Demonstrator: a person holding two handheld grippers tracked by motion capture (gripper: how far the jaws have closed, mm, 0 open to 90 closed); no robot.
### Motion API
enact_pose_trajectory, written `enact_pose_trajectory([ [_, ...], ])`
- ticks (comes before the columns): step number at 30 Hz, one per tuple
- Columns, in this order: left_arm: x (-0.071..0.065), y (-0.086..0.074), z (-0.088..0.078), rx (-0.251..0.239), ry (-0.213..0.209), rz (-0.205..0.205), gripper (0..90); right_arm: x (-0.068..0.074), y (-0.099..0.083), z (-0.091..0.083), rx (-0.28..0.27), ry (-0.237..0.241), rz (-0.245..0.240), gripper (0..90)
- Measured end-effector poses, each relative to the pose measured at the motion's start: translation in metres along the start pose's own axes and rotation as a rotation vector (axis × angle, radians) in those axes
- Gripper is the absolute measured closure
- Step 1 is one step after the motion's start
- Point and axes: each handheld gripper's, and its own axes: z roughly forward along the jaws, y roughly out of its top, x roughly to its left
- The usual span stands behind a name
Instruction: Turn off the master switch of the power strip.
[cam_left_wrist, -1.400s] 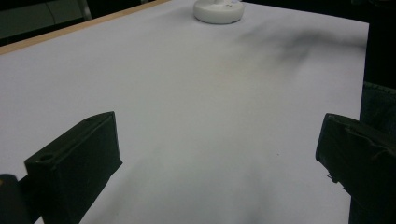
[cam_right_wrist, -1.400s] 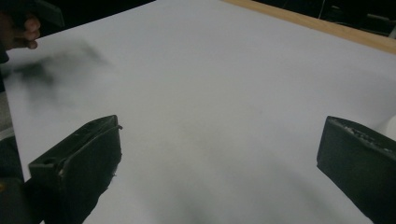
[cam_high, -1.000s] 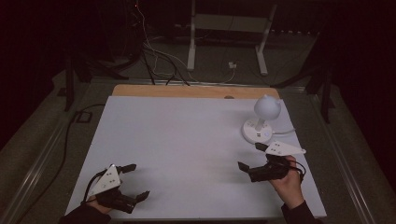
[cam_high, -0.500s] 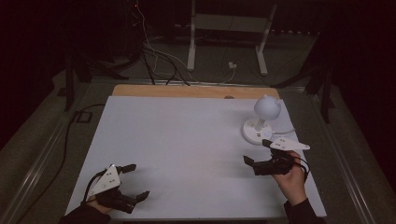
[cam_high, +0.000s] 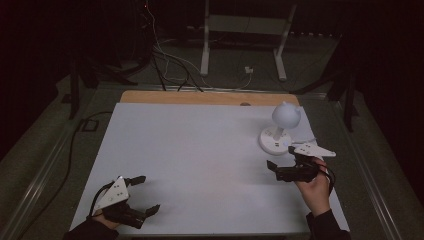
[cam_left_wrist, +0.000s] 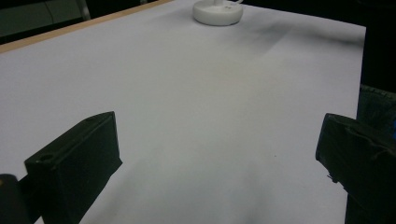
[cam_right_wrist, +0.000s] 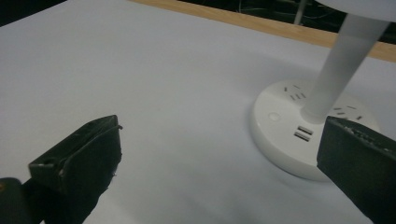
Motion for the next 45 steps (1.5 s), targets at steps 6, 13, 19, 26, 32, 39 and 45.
enact_pose_trajectory([
  [6,0.0,0.0,0.0,0.001,0.0,0.0,0.3,-0.009,0.0,0.003,0.004,-0.029,0.013,0.0],
  [13,0.0,0.0,0.0,-0.002,-0.002,-0.002,0.3,-0.021,-0.001,0.008,0.027,-0.054,0.019,0.0],
  [19,0.0,0.0,0.0,-0.003,-0.002,-0.001,0.3,-0.027,-0.002,0.012,0.048,-0.065,0.024,0.0],
  [26,0.0,0.0,0.0,-0.002,-0.001,-0.002,0.3,-0.038,-0.003,0.016,0.063,-0.084,0.065,0.0],
  [32,0.0,0.0,0.0,-0.002,-0.001,-0.004,0.3,-0.046,-0.004,0.019,0.073,-0.099,0.097,1.8],
  [39,0.0,0.0,0.0,0.002,0.0,-0.004,0.3,-0.052,-0.005,0.021,0.071,-0.124,0.131,5.7],
  [45,0.0,0.0,0.0,0.004,0.0,-0.005,0.3,-0.051,-0.002,0.026,0.062,-0.183,0.146,10.3],
])
